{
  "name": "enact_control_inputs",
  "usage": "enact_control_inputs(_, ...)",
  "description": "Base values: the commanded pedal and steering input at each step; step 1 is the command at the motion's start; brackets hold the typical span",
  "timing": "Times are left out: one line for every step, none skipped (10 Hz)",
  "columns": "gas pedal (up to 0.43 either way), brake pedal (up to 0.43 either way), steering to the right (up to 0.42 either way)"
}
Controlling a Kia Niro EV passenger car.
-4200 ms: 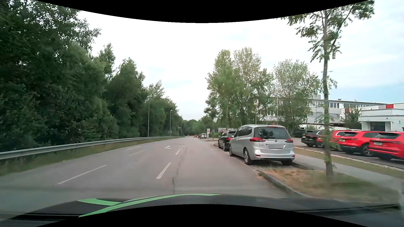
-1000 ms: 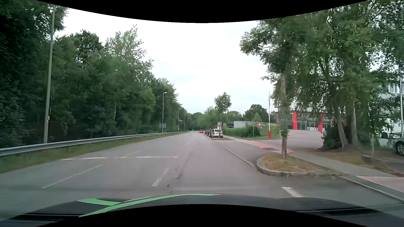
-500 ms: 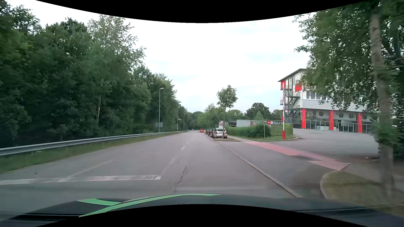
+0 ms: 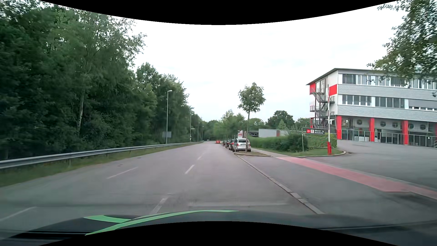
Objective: Follow the waypoints while adhering to traffic rules and regulations
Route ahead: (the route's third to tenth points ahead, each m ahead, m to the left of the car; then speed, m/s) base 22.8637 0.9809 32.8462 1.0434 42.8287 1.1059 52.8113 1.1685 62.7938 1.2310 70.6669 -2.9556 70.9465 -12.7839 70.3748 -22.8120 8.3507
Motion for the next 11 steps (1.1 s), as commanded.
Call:
enact_control_inputs(0.0, 0.0, -0.001)
enact_control_inputs(0.0, 0.0, -0.001)
enact_control_inputs(0.0, 0.0, -0.002)
enact_control_inputs(0.0, 0.0, -0.001)
enact_control_inputs(0.0, 0.0, -0.002)
enact_control_inputs(0.0, 0.0, -0.001)
enact_control_inputs(0.0, 0.0, -0.002)
enact_control_inputs(0.0, 0.0, -0.002)
enact_control_inputs(0.0, 0.0, -0.003)
enact_control_inputs(0.0, 0.0, -0.003)
enact_control_inputs(0.0, 0.0, -0.003)
